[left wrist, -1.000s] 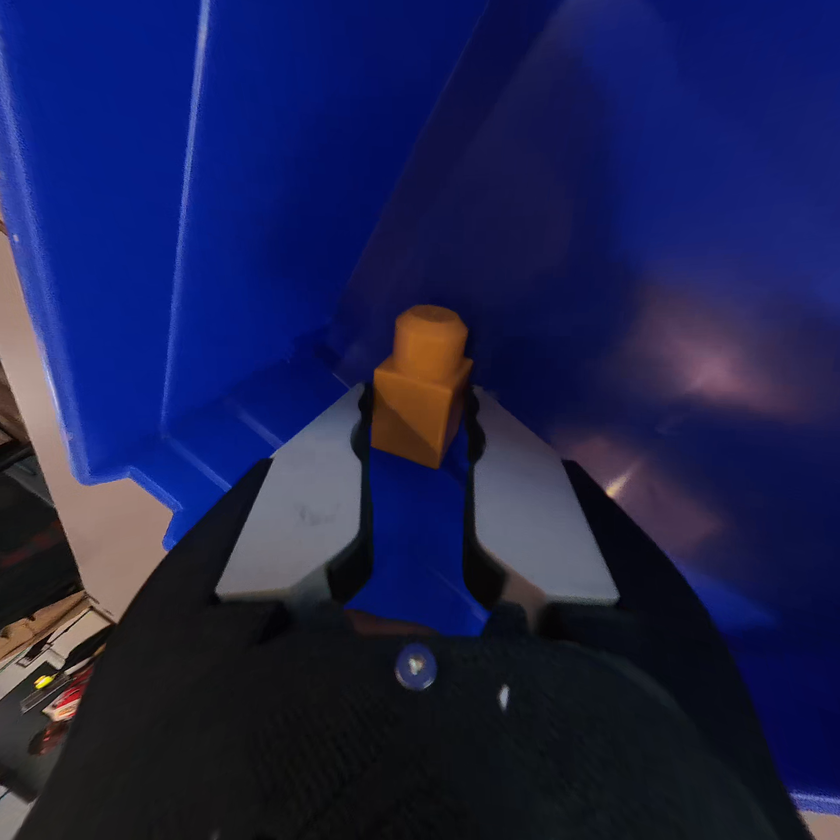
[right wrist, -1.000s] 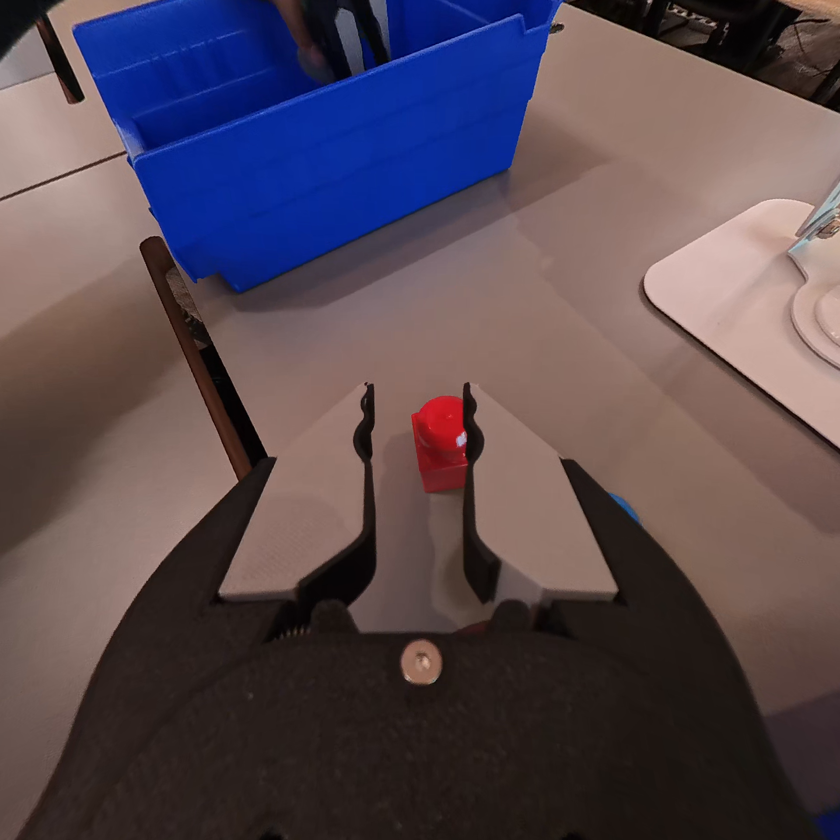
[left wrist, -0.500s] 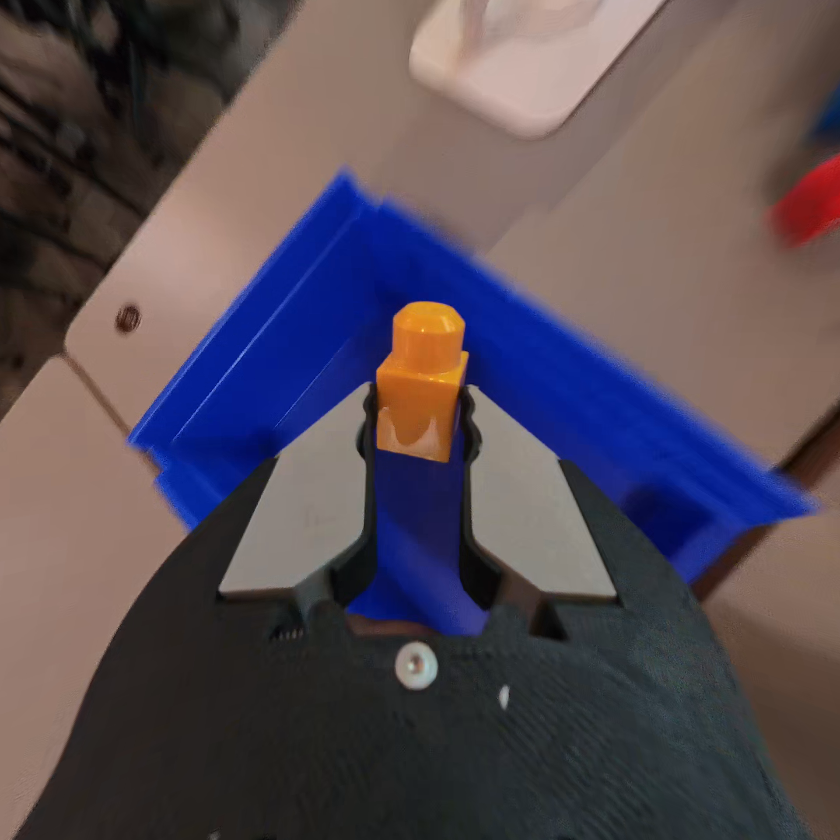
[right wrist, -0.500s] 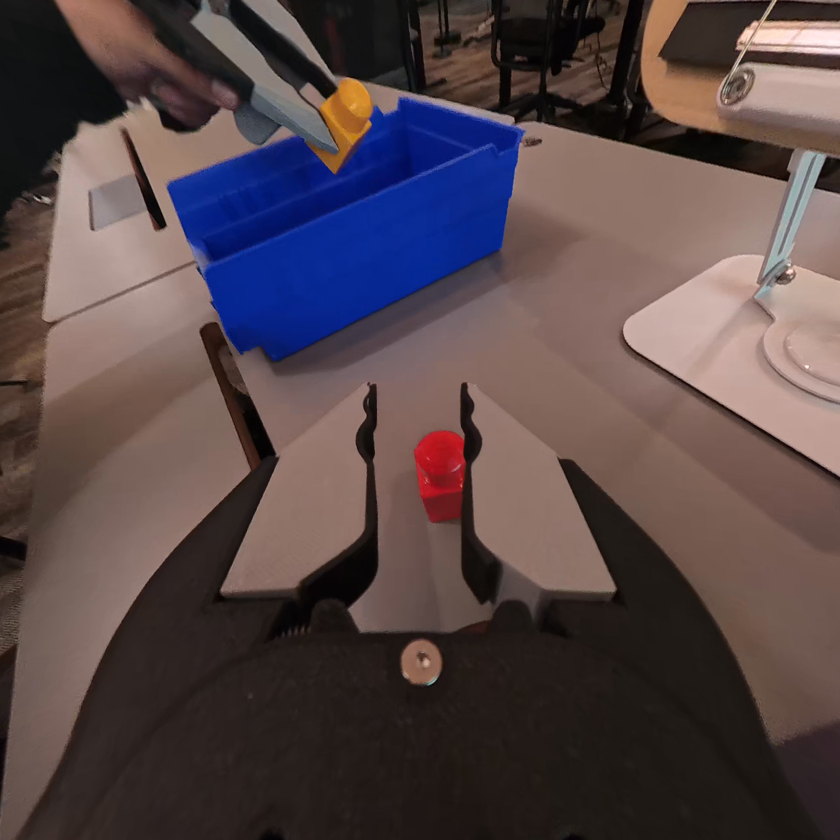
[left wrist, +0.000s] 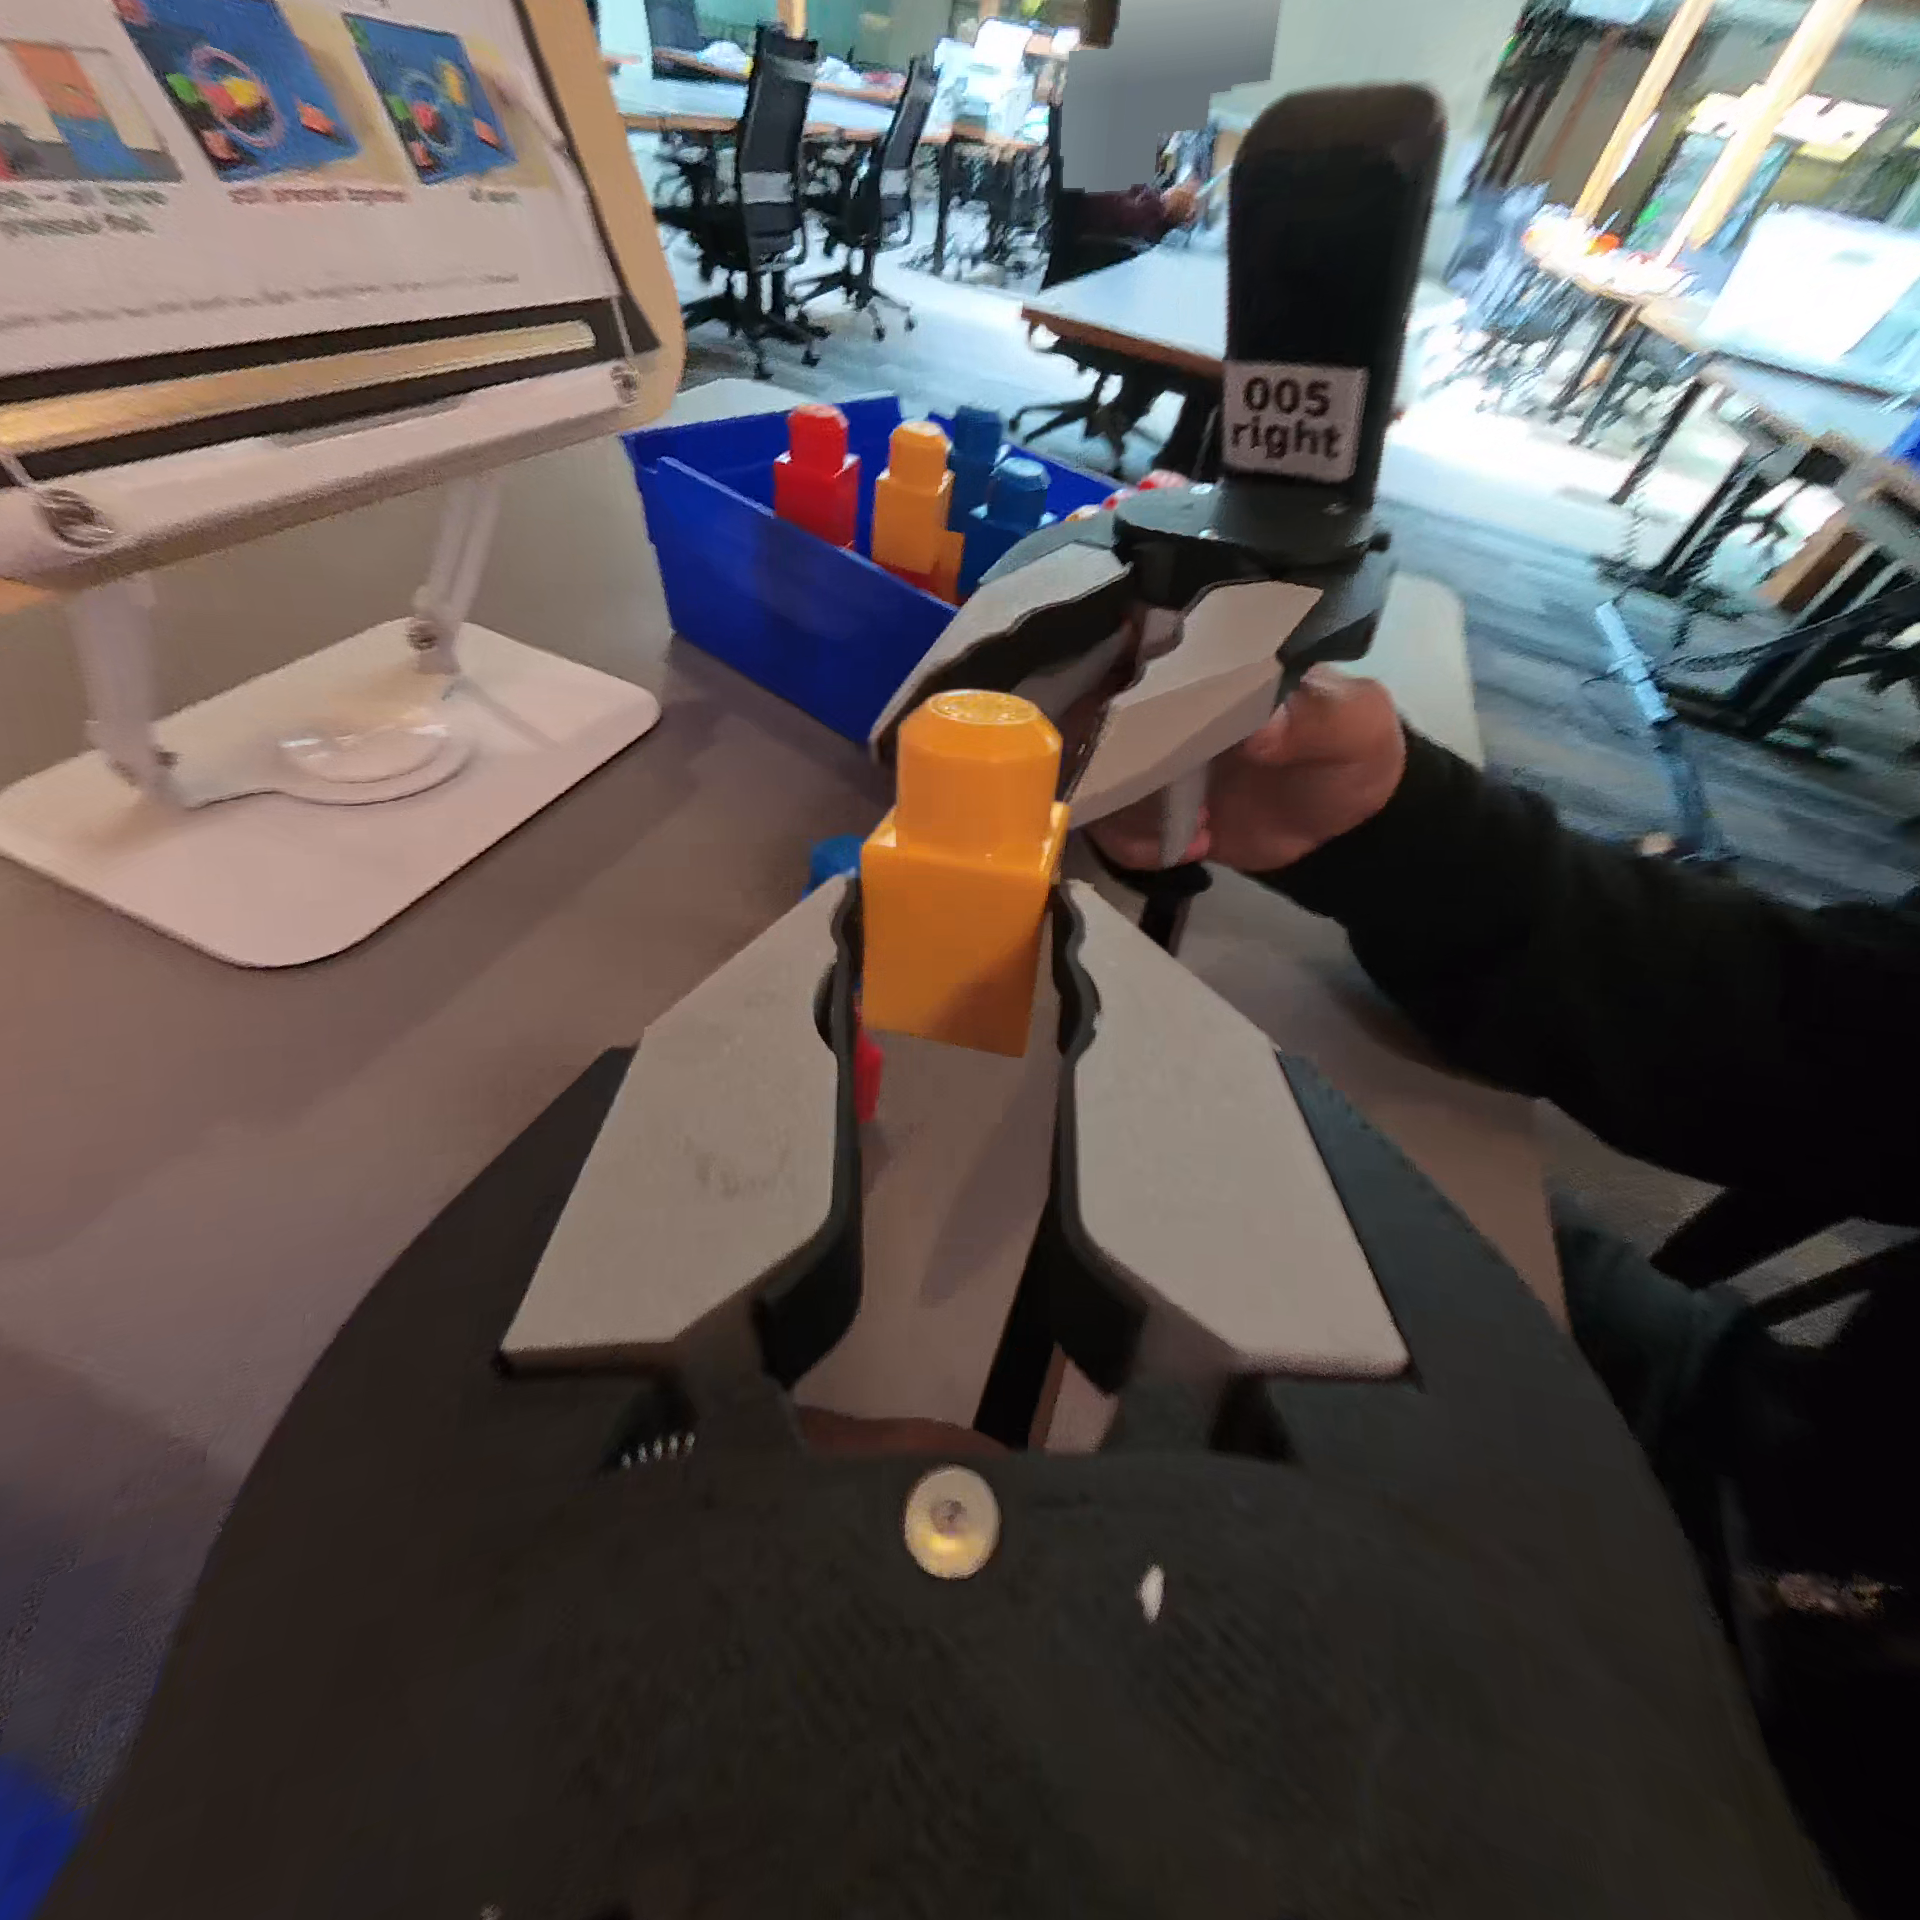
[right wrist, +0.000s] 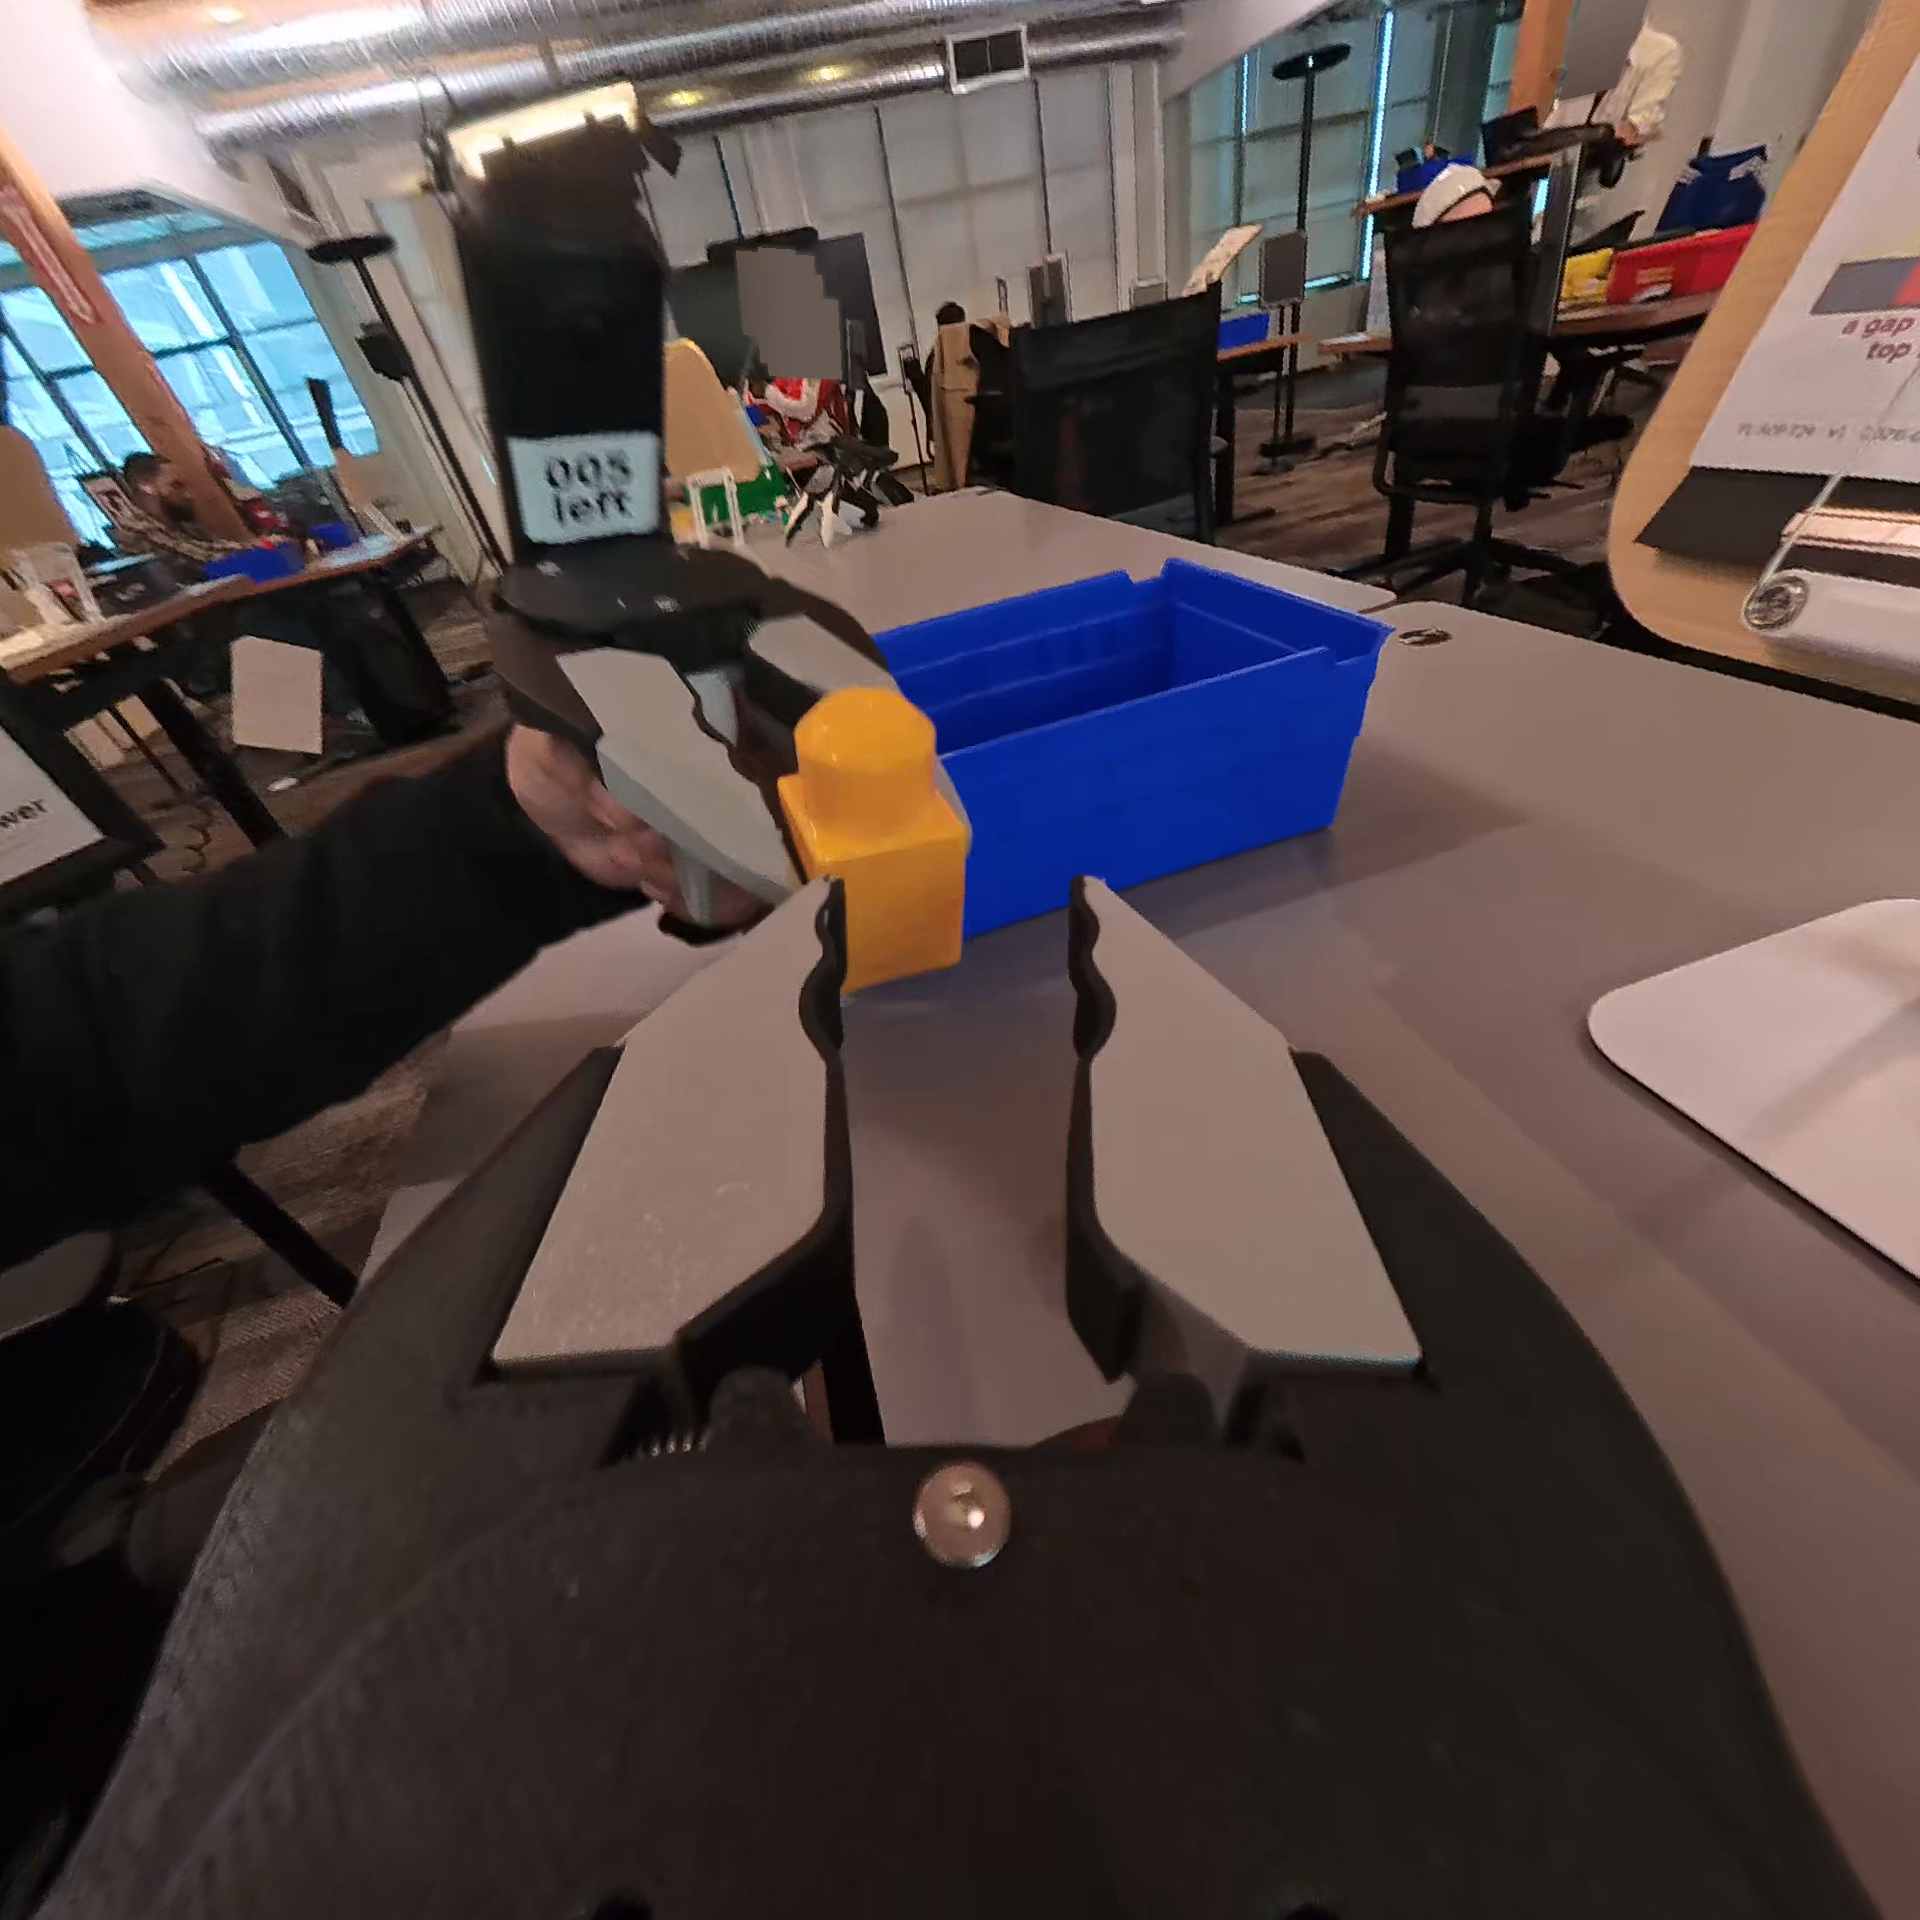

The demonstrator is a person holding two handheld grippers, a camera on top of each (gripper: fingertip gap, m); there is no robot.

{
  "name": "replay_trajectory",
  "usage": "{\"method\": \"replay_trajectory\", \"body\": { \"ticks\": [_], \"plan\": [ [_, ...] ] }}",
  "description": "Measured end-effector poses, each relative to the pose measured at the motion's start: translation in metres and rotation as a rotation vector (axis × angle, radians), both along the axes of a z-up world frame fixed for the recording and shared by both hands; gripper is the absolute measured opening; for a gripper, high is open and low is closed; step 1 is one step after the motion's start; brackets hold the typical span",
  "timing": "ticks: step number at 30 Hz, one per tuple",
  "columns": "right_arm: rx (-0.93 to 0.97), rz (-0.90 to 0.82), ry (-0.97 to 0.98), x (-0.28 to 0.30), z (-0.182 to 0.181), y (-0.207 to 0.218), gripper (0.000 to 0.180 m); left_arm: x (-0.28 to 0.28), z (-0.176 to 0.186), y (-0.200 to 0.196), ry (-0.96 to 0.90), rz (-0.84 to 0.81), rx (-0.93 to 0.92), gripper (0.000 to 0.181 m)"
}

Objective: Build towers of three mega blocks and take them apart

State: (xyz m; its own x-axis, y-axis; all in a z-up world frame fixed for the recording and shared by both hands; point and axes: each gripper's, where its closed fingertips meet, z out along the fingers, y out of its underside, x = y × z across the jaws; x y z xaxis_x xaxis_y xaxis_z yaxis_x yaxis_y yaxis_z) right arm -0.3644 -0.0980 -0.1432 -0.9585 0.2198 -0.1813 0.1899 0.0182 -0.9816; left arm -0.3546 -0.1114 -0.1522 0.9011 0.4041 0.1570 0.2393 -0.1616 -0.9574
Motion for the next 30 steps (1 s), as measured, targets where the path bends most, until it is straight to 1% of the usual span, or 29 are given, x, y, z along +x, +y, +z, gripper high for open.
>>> {"method": "replay_trajectory", "body": {
  "ticks": [3, 5, 8, 11, 14, 17, 21, 24, 27, 30],
  "plan": [
    [-0.042, 0.043, -0.052, 0.000, 0.003, 0.008, 0.039, 0.000, 0.002, 0.013, -0.037, -0.064, 0.134, 0.035],
    [-0.075, 0.084, -0.088, 0.002, 0.006, 0.011, 0.039, -0.002, 0.001, 0.017, -0.048, -0.090, 0.178, 0.035],
    [-0.093, 0.101, -0.104, 0.003, 0.007, 0.013, 0.039, 0.000, -0.007, 0.025, -0.066, -0.136, 0.171, 0.035],
    [-0.039, 0.139, -0.105, 0.010, -0.002, 0.006, 0.039, 0.003, -0.012, 0.028, -0.043, -0.148, 0.132, 0.035],
    [0.004, 0.169, -0.106, 0.016, -0.010, -0.003, 0.042, 0.010, -0.012, 0.028, -0.064, -0.185, 0.145, 0.035],
    [0.010, 0.210, -0.105, 0.023, -0.012, -0.006, 0.032, 0.013, -0.017, 0.027, -0.089, -0.197, 0.146, 0.035],
    [-0.035, 0.251, -0.150, 0.026, -0.008, -0.006, 0.032, 0.017, -0.010, 0.025, -0.097, -0.214, 0.200, 0.033],
    [-0.035, 0.239, -0.139, 0.025, -0.007, -0.006, 0.032, 0.016, -0.010, 0.026, -0.105, -0.202, 0.215, 0.034],
    [-0.009, 0.187, -0.107, 0.019, -0.009, -0.006, 0.032, 0.012, -0.013, 0.025, -0.108, -0.177, 0.209, 0.034],
    [-0.035, 0.117, -0.095, 0.007, -0.005, 0.002, 0.031, 0.003, -0.027, 0.023, -0.080, -0.120, 0.132, 0.035]
  ]
}}
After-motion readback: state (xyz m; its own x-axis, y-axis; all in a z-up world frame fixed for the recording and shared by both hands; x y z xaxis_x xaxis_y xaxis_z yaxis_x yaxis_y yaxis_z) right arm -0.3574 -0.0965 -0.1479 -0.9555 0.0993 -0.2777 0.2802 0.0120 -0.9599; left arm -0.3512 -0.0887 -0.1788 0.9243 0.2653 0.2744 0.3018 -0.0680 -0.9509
